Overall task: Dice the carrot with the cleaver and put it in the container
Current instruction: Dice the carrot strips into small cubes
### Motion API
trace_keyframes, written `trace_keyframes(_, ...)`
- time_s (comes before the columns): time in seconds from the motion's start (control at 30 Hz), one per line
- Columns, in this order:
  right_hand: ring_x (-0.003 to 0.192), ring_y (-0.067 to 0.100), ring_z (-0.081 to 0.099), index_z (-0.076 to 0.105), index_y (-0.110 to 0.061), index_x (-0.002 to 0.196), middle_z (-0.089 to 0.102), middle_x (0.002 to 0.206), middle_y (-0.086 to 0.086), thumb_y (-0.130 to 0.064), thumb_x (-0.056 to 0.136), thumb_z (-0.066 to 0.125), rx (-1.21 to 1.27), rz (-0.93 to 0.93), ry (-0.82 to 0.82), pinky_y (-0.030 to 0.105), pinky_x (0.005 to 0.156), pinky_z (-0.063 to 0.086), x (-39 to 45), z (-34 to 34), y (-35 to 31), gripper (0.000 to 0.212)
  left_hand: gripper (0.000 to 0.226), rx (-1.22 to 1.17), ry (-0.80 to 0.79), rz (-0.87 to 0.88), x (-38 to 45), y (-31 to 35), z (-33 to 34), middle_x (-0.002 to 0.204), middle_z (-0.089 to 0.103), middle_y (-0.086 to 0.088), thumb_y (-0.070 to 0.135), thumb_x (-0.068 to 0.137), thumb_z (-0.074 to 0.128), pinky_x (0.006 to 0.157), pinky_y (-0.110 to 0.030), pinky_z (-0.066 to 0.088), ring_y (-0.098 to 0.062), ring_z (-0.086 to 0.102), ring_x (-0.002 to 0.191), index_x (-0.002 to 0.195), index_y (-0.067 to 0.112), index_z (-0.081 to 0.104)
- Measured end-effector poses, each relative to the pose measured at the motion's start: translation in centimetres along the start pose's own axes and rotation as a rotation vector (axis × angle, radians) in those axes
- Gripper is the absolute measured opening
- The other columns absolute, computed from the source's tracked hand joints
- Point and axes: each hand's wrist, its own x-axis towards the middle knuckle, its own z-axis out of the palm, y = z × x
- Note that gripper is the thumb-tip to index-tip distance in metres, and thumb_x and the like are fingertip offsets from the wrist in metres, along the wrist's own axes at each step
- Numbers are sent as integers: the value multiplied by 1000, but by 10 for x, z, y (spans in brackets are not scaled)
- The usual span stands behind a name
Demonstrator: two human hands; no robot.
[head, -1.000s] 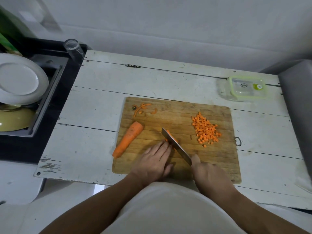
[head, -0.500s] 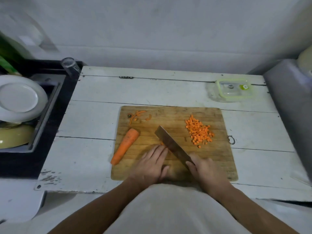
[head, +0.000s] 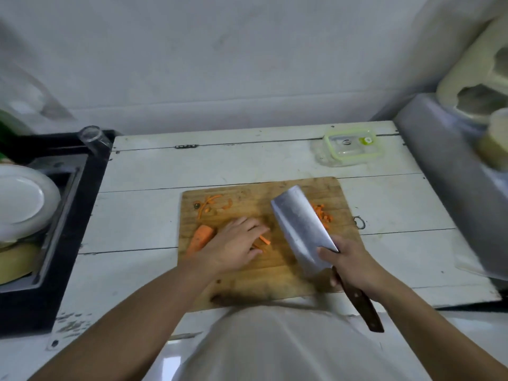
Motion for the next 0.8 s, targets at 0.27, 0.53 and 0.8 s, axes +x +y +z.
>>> trace_keyframes(0.27,44,25,44,58,-12,98,48,50,16,-20,100,56,131,62,3,27,46,32,-5,3,2,8,17,-130,123,-340,-25,48,12,116,57,-2,32,102,55,88,-39,47,-25,59,109,111,18,61)
trace_keyframes(0.53,36,18,38,59,-4,112,42,52,10,-19,92,67,505,107,-220,22,37,30,-2,5,-12,26,35,-2086,200,-741,-14,52,-49,129,67,-18,32,108,47,100,-41,53,-30,66,117,131,7,58)
trace_keyframes(0.8,39,20,40,60,-8,105,43,56,9,-19,93,67,438,96,-181,25,38,31,3,3,-15,19,21,-2031,95,-769,-14,42,-59,107,73,-18,-5,98,58,80,-30,63,-24,73,96,117,-4,67)
